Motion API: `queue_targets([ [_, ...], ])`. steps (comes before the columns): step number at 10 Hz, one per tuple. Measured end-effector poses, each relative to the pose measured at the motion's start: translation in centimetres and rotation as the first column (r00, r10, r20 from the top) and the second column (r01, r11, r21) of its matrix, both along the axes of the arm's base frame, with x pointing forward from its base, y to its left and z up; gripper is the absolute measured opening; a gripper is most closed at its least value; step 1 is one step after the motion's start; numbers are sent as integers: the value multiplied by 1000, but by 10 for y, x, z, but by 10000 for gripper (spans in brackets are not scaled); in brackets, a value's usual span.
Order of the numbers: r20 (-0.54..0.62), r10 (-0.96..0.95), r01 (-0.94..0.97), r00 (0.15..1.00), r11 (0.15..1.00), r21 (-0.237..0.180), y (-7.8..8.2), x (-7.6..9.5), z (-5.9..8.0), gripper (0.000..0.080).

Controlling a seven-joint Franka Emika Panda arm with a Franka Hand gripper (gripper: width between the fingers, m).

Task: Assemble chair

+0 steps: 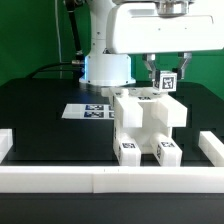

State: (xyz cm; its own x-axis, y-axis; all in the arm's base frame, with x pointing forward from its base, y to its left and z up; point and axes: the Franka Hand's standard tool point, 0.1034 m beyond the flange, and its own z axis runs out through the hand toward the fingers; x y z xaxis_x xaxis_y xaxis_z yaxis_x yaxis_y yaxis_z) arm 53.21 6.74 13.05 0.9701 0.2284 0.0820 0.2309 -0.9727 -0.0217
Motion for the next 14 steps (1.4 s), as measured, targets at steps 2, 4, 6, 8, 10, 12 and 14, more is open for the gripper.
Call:
queue_targets([
  [2, -8, -14, 14, 1000, 1000, 1, 4, -4, -1, 290],
  [4, -11, -12, 12, 1000, 1000, 0, 5, -10, -5, 290],
  [6, -13, -10, 10, 1000, 1000, -1, 5, -10, -6, 290],
  [8, -8, -10, 9, 1000, 1000, -2, 4, -8, -6, 290],
  [10, -1, -7, 7, 1000, 1000, -4, 6, -3, -7, 290],
  [12, 22, -4, 5, 1000, 1000, -7, 7, 4, -8, 290],
  [14, 33, -5, 5, 999, 1000, -9, 7, 7, -8, 290],
])
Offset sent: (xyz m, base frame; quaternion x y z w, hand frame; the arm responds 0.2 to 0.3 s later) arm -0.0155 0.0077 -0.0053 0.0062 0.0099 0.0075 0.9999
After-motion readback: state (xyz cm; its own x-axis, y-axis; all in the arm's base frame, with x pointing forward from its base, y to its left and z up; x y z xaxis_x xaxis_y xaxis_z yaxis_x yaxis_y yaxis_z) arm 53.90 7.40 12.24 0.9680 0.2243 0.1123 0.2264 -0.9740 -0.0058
